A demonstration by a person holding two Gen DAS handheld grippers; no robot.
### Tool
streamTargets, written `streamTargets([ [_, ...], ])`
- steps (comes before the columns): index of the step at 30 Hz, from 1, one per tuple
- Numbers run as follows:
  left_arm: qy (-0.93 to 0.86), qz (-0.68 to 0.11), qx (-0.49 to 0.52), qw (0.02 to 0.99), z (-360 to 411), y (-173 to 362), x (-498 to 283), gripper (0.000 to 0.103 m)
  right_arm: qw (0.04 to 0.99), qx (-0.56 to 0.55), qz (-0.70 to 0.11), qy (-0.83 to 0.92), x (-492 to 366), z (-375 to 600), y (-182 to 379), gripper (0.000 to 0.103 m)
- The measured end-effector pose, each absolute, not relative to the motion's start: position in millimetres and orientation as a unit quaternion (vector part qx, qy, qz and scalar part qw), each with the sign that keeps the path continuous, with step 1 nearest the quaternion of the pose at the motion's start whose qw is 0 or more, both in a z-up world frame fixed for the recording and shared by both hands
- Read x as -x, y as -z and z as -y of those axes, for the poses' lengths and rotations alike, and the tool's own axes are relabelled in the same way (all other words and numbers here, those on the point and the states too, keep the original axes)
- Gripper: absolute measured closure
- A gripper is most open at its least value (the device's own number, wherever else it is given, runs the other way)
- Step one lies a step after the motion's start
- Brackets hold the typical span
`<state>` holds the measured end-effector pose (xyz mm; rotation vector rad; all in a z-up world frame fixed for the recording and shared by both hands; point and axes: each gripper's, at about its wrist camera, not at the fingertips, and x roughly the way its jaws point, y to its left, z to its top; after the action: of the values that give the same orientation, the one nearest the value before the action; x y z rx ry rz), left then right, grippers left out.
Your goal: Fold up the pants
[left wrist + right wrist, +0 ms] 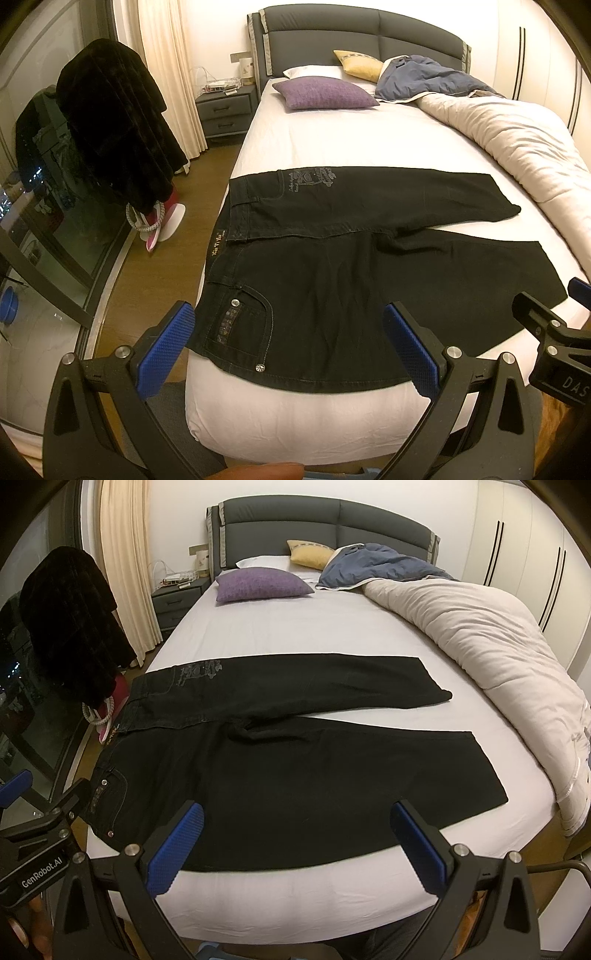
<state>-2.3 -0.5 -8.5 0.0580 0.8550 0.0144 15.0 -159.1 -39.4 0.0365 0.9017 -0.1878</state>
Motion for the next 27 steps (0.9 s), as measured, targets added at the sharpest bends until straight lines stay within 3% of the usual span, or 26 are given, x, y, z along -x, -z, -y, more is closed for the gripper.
streamTargets([
  [27,-0.001,-0.428,-0.028,0.903,1.0,10.8,-3.9,0.0,0.892,-0.025,-0.445,0.081,-22.5,164.9,44.1,0.0],
])
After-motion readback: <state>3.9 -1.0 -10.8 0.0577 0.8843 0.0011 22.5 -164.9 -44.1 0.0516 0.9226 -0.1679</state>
